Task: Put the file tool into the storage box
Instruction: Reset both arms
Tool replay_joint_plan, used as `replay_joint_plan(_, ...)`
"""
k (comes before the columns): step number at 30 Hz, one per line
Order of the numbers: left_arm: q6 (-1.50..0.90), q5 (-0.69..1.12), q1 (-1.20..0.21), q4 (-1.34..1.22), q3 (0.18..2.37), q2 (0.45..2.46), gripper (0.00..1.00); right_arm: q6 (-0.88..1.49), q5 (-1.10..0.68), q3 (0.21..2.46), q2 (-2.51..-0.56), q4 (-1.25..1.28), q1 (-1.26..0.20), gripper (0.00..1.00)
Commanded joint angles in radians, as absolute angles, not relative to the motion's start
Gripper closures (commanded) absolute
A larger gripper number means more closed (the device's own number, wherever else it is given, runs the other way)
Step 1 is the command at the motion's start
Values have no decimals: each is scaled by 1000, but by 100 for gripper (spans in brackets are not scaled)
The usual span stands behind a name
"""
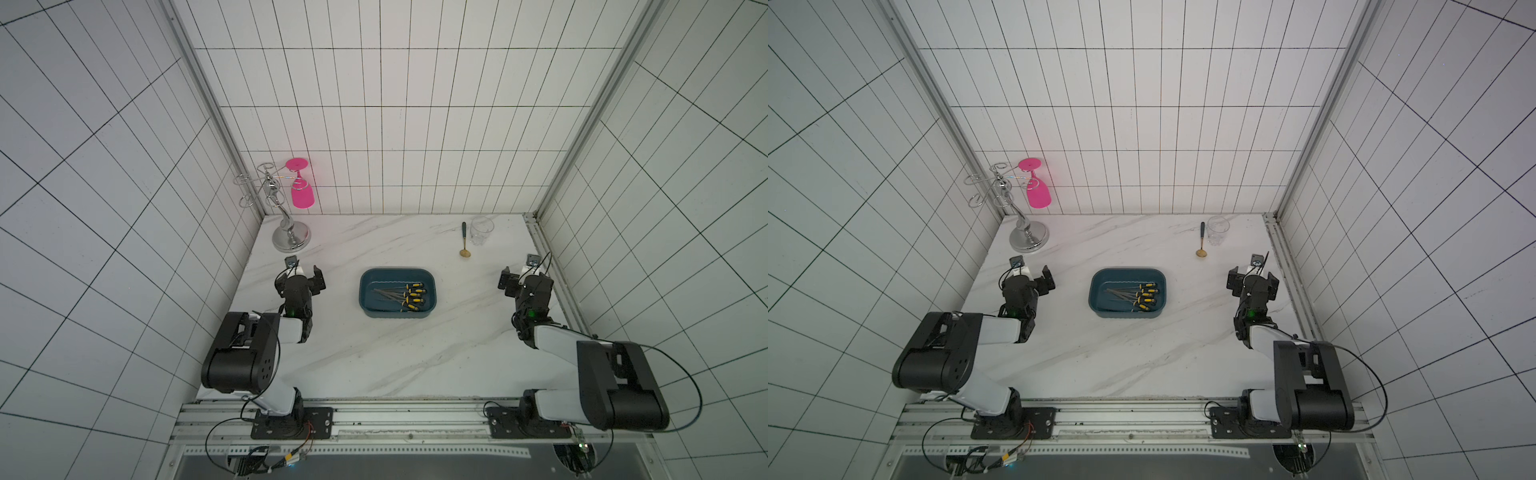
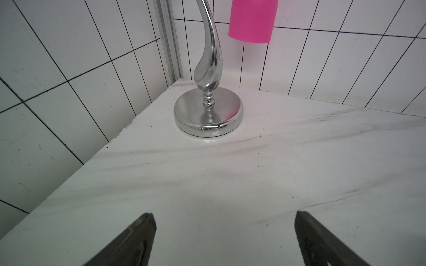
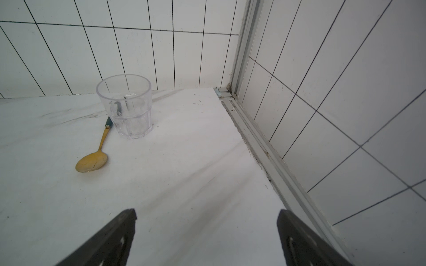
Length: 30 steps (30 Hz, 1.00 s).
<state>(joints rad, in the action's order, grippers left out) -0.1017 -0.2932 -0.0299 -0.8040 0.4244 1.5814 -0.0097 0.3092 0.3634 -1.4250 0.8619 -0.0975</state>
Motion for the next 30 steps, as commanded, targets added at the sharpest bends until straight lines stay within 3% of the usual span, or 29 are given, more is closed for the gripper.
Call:
replay_joint_plan(1,-107,-284,-25,-801,439,1565,2,21,344,351,-1517,961,-88,1)
replay_joint_plan(7,-107,-284,-25,-799,441,1565,2,67,260,391,-1539,893,-29,1)
replay_joint_plan(30,-106,-284,-25,-799,441,1566,2,63,264,406,-1542,864,-28,1)
